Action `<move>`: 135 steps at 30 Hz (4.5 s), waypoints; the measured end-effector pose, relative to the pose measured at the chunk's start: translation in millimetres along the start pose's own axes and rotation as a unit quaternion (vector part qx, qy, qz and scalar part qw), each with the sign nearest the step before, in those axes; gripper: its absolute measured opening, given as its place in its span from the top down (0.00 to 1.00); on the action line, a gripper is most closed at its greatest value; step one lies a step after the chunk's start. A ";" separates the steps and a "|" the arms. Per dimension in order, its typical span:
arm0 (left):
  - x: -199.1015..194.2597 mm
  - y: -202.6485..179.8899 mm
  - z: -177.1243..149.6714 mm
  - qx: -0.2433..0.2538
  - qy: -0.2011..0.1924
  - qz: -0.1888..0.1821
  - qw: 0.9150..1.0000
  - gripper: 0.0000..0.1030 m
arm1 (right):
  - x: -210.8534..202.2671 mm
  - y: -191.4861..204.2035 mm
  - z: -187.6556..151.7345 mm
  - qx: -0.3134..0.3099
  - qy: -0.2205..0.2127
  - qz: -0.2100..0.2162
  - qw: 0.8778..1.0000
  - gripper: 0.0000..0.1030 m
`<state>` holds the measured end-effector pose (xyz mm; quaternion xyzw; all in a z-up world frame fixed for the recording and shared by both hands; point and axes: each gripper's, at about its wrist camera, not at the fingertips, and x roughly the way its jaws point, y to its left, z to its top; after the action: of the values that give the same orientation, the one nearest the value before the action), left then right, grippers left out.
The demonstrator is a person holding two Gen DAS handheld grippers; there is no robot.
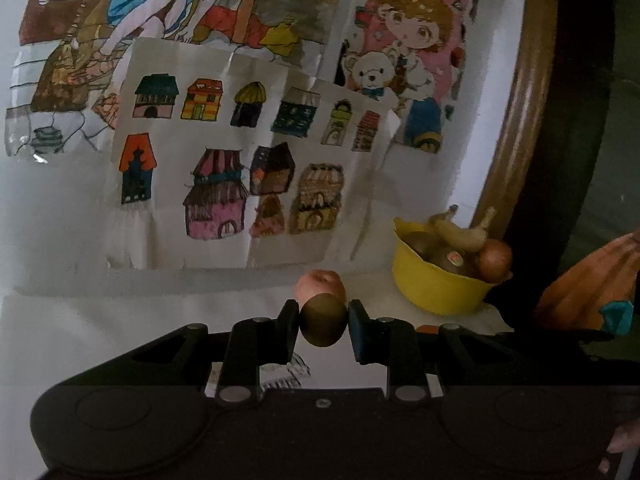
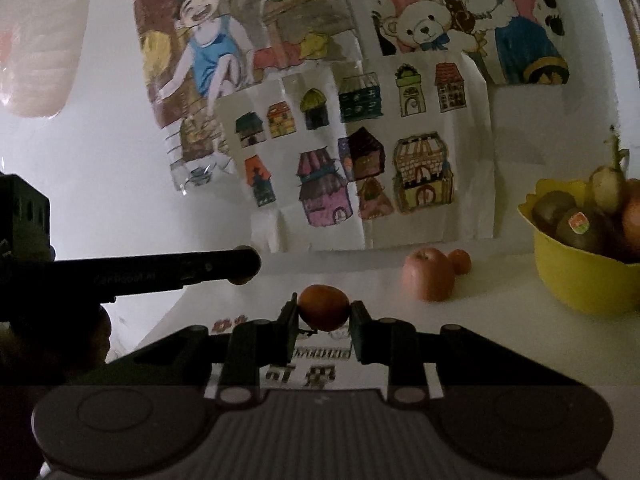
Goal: Organize fruits
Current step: 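Carry the kiwi and tomato toward the metal tray with both tools, then lower the kiwi and tomato into the tray and open both tools, then swing both tools away from the tray toward the red apple and cherry tomato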
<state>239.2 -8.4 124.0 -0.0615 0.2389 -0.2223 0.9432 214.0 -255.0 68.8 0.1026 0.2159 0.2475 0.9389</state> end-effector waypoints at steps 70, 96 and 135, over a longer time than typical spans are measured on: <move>-62.1 -31.7 -133.9 -0.009 0.122 0.022 0.992 0.72 | -44.4 14.1 -100.4 -0.005 0.093 -0.044 0.995 0.69; -59.5 -27.7 -134.6 -0.023 0.117 0.014 0.993 0.66 | -32.7 9.3 -104.0 0.006 0.096 -0.050 0.994 0.59; -16.5 -14.4 -62.7 0.006 0.052 0.069 0.996 0.01 | 4.5 -12.9 -58.2 0.020 0.071 -0.100 0.992 0.00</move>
<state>190.7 -14.5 79.2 -0.0276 0.2905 -0.1607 0.9429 196.4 -258.8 11.8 0.0812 0.2965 0.1548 0.9389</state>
